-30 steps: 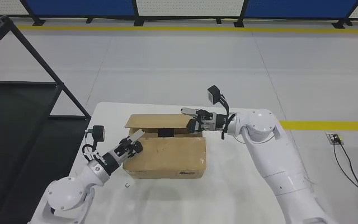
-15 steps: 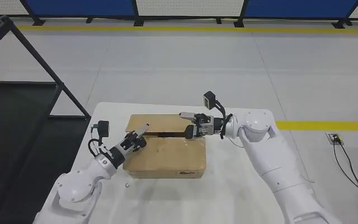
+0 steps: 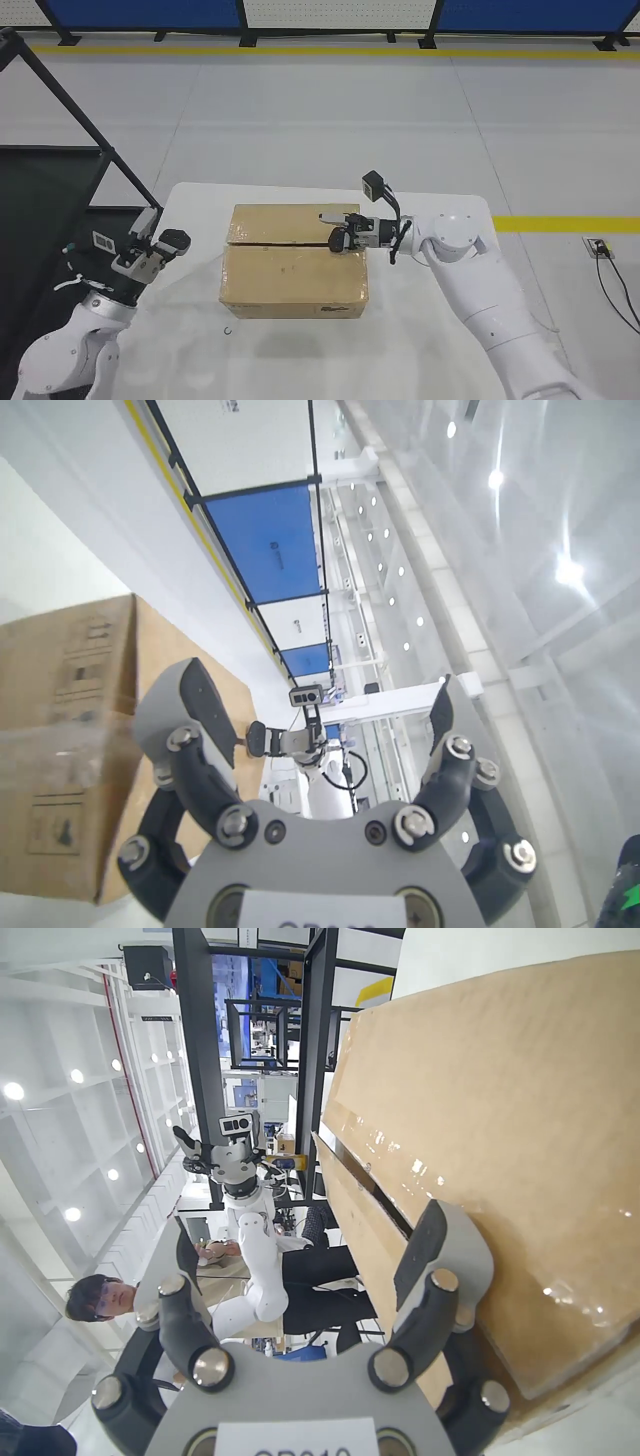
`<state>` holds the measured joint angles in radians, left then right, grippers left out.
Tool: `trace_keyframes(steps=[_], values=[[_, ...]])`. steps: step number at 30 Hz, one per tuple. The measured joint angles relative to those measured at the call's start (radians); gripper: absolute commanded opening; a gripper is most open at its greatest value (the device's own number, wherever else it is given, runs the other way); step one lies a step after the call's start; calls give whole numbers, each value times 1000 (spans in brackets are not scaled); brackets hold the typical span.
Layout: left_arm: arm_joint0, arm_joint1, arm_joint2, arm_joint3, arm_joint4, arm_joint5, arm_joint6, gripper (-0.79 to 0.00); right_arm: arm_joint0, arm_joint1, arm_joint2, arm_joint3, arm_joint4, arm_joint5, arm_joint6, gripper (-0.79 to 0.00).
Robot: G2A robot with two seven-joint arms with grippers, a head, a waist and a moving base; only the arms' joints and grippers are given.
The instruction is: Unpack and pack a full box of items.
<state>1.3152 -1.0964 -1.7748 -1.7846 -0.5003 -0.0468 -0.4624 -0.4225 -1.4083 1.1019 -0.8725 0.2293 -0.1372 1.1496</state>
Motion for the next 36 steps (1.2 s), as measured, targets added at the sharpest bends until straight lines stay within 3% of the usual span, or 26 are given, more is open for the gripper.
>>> trace_keyframes(steps=[10,14,27,36], values=[[2,0,-1,0,1,2,-5,0,1,0,0,1,1,2,1,0],[14,-5,33,10,30,21,48,0,1,0,0,1,1,2,1,0],[137,-27,125,69,20,-38,154,0,-35,6,5,-59,-8,4,-34,0],[100,-37,187,142,21,4,163,0,-71,23,26,-126,-18,28,-29,0]])
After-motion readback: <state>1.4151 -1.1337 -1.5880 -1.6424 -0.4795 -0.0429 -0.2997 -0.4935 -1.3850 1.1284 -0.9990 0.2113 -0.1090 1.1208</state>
